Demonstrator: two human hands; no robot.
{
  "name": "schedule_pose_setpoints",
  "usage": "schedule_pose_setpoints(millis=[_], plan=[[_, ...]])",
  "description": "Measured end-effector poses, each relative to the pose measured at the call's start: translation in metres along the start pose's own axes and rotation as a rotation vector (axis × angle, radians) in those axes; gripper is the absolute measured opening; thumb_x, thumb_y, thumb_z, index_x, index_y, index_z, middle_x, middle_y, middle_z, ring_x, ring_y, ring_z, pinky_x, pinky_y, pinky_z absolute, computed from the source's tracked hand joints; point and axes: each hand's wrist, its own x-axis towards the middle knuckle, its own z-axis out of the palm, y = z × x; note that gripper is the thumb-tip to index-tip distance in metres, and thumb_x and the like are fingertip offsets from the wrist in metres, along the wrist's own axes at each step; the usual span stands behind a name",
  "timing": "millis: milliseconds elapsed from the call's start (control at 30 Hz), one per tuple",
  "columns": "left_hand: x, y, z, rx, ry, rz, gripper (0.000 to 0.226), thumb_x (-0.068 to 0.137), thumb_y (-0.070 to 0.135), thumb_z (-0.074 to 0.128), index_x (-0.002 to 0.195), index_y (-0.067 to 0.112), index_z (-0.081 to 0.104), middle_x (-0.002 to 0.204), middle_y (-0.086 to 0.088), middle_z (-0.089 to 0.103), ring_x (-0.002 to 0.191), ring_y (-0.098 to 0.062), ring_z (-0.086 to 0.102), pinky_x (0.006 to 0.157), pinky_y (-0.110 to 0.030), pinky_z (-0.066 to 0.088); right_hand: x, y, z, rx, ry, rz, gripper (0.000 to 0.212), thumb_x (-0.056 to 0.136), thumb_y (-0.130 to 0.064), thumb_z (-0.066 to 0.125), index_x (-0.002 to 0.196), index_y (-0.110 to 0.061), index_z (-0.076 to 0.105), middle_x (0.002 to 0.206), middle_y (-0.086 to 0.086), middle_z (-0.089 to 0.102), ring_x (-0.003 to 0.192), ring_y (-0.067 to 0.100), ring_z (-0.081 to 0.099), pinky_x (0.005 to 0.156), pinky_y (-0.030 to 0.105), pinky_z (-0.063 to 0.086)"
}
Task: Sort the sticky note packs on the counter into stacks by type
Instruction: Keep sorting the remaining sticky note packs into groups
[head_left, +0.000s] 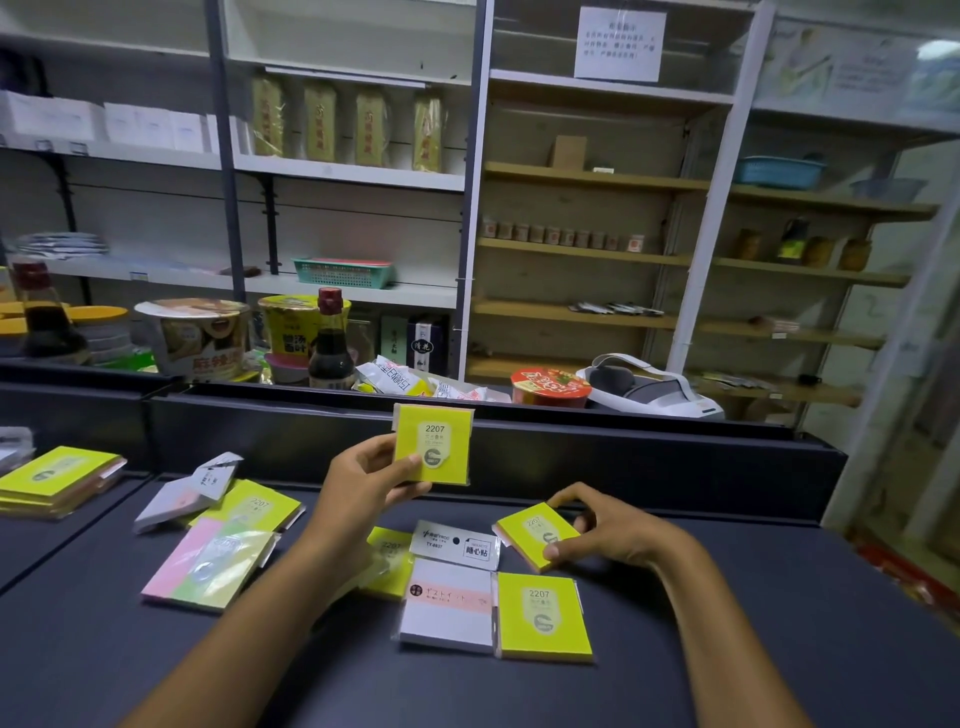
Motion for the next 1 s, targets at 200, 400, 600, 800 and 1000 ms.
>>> schedule_pose_setpoints(millis=[200,400,600,800,1000], plan=[[0.0,-0.001,0.0,-0.005,0.011,-0.009,0.021,0.091,0.006,0.066,0.112,0.009,0.067,0.101,-0.006,0.077,0.094,-0.023,0.074,0.071,-0.024,0.06,0.0,0.0,-0.002,-0.044,-0.042,-0.003,0.078,0.069,-0.045,0.088,0.135,-0.038,0.047,0.103,-0.003,0.056,0.093,0.011,0.058,0.074,0.021,0.043],[0.0,-0.002,-0.002,-0.009,0.029,-0.01,0.023,0.09,0.006,0.067,0.113,0.007,0.067,0.103,-0.008,0.076,0.094,-0.024,0.074,0.071,-0.025,0.06,-0.007,-0.001,0.002,0.062,0.043,-0.028,0.073,0.061,-0.037,0.094,0.114,-0.039,0.043,0.104,0.003,0.066,0.092,0.017,0.069,0.065,0.022,0.057],[-0.01,0.004,-0.001,-0.06,0.094,-0.004,0.026,0.091,0.006,0.066,0.116,0.002,0.064,0.106,-0.012,0.075,0.097,-0.026,0.073,0.074,-0.027,0.061,-0.016,-0.013,0.017,0.053,0.285,-0.11,0.064,0.073,-0.025,0.088,0.112,-0.035,0.038,0.095,-0.002,0.063,0.083,0.013,0.066,0.057,0.018,0.05],[-0.038,0.009,-0.01,-0.092,0.197,0.012,0.024,0.092,0.007,0.066,0.115,0.004,0.066,0.104,-0.011,0.075,0.095,-0.025,0.073,0.074,-0.028,0.058,-0.035,-0.023,0.033,0.248,0.505,-0.206,0.054,0.083,-0.008,0.079,0.116,-0.035,0.046,0.104,0.006,0.064,0.091,0.02,0.068,0.074,0.035,0.061],[-0.083,0.025,-0.04,-0.157,0.244,0.081,0.024,0.088,0.001,0.068,0.108,0.012,0.063,0.096,-0.01,0.077,0.086,-0.023,0.075,0.065,-0.023,0.06,-0.078,-0.047,0.059,0.555,0.587,-0.358,0.06,0.089,0.011,0.062,0.126,-0.035,0.05,0.107,0.011,0.068,0.09,0.017,0.073,0.066,0.028,0.059]])
